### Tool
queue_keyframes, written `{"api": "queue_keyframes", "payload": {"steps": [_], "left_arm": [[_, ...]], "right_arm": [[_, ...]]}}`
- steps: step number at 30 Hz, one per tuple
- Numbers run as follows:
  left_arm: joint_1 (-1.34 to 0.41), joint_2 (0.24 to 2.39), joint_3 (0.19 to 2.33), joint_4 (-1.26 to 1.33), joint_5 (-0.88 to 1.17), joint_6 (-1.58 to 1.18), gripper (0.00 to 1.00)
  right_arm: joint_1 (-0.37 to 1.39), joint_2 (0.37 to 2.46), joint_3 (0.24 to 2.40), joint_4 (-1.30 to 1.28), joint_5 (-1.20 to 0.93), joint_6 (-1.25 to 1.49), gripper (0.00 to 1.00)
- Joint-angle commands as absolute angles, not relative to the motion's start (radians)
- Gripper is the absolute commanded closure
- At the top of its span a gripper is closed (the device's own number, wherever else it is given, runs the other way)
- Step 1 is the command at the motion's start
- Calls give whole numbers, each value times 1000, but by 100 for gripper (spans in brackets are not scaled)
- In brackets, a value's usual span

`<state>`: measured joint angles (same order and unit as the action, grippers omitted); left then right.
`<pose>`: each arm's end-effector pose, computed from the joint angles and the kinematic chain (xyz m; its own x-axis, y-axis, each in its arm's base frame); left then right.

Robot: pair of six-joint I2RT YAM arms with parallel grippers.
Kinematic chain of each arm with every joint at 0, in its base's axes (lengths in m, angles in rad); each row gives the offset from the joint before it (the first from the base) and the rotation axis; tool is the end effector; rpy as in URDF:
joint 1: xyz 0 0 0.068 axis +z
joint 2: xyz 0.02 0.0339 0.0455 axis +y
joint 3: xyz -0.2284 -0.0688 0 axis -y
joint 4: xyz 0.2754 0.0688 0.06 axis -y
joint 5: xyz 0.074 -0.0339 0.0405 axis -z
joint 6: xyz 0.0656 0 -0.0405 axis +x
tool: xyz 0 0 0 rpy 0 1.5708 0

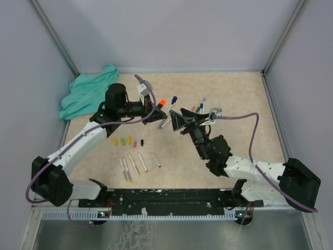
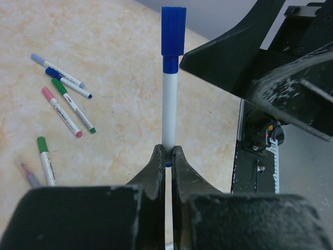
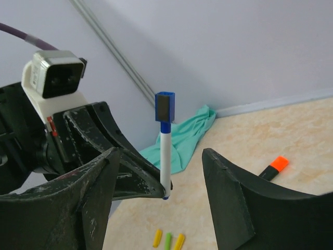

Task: Open the pen caps
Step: Pick up the pen from the center of the board.

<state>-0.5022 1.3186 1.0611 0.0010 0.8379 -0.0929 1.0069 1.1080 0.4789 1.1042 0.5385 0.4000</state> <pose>0.2909 -0.2154 0.2927 -0.3097 0.0993 -0.9456 0.9275 0.2507 -0.2775 0.1844 0.2287 0.2639 0.0376 0.6849 -0.7277 -0.5390 0.6271 0.5624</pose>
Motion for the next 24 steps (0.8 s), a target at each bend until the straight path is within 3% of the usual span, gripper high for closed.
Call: {"api": "queue_keyframes", "payload": {"steps": [1,17,21,22,24], "left_arm": [[-504,1318,1059,46,892,-86,100],[-505,1327,1058,72,949,-99,100],[-504,1324,1057,75,953,-98,100],[-504,1322,1057,73,948,-98,94],[-502,1314,1057,68,937,-93,78]], "right_arm": [[979,1132,548,1027,497,466,36],[926,1206,642,948,378,490,69],[919,1218,648,941,349,493,90],[919,1217,645,943,345,492,97],[919,1210,633,947,343,488,100]]}}
